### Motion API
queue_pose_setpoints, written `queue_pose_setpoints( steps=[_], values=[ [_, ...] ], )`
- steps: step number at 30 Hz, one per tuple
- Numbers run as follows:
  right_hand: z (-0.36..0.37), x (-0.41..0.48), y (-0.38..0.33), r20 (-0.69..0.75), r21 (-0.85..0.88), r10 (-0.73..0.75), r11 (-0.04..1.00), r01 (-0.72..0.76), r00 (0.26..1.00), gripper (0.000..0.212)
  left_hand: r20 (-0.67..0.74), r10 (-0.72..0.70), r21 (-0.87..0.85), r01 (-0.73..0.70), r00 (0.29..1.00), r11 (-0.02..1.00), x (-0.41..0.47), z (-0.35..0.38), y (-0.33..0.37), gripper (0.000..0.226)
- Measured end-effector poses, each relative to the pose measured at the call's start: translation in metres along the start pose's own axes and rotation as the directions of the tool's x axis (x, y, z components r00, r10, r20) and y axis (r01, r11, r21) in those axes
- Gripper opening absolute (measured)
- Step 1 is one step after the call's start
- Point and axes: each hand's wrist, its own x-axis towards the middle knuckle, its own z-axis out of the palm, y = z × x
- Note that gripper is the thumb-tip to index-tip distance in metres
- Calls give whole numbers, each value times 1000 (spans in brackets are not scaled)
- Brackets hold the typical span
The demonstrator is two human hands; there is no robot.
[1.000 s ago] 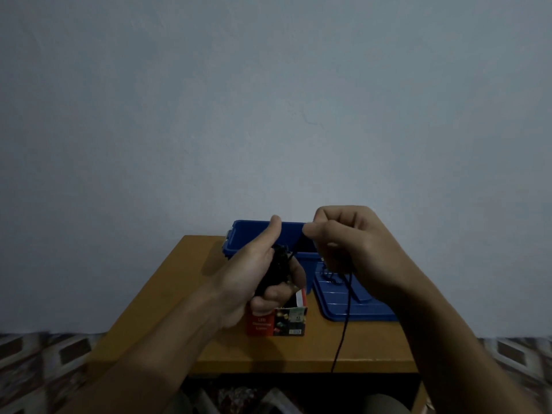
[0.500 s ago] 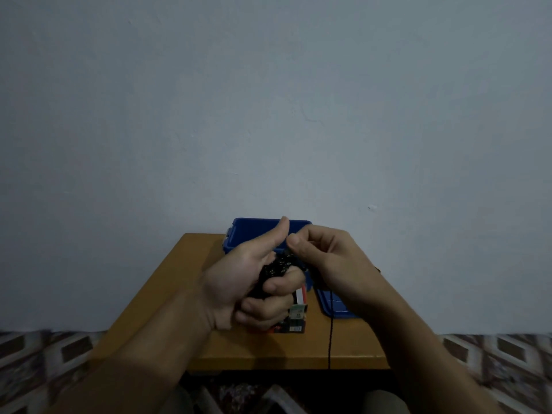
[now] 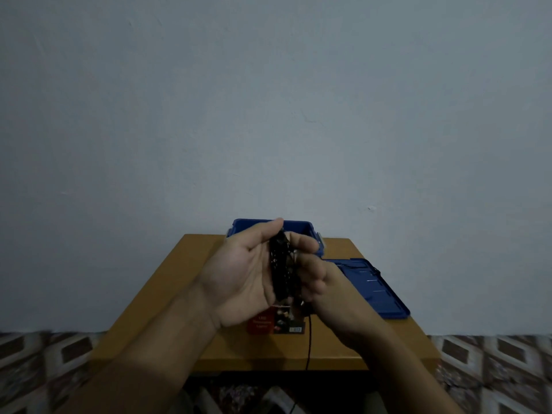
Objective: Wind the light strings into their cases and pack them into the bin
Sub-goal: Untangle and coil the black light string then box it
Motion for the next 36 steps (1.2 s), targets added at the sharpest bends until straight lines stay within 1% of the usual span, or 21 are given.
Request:
queue_pose_setpoints(
  steps=[2, 5, 10, 13, 15, 18, 23, 26, 28, 30, 33, 36],
  values=[
    [1, -2, 1, 2, -14, -12, 1000, 12, 1000, 31, -23, 42, 10, -41, 999, 999, 2, 2, 1, 59],
    [2, -2, 5, 21, -38, 4, 999, -4, 1000, 28, -132, 80, 42, -76, 988, 996, 3, 4, 2, 66],
    [3, -4, 7, 78, 13, 8, 1000, -9, 997, 16, -224, 129, 50, -120, 966, 991, 4, 6, 3, 60],
    [2, -4, 7, 96, -8, 34, 999, -34, 995, 14, -304, 197, 49, -192, 932, 980, 6, 7, 5, 59],
    [2, -4, 7, 106, -50, 53, 998, -48, 993, 17, -335, 240, 55, -235, 911, 970, 7, 8, 7, 64],
    [0, -4, 3, 109, -74, 84, 994, -76, 990, 20, -351, 273, 47, -274, 896, 960, 6, 7, 9, 73],
    [-2, -4, -3, 101, -72, 106, 992, -99, 989, 17, -382, 298, -10, -326, 875, 945, 6, 6, 9, 75],
    [-1, -6, -8, 76, 6, 78, 997, -79, 994, 20, -417, 318, 4, -348, 851, 937, 8, 6, 9, 74],
    [1, -8, -11, 63, 16, 46, 999, -47, 997, 20, -435, 332, 18, -361, 837, 932, 9, 6, 8, 73],
    [3, -8, -10, 29, -2, 16, 1000, -16, 999, 20, -447, 343, 29, -370, 826, 929, 9, 6, 8, 72],
    [7, -7, -8, -37, -45, -37, 998, 36, 999, 26, -461, 354, 52, -373, 814, 926, 9, 6, 9, 71],
    [6, -7, -6, -70, -117, -81, 990, 72, 994, 27, -473, 357, 63, -373, 806, 926, 8, 4, 9, 70]
  ],
)
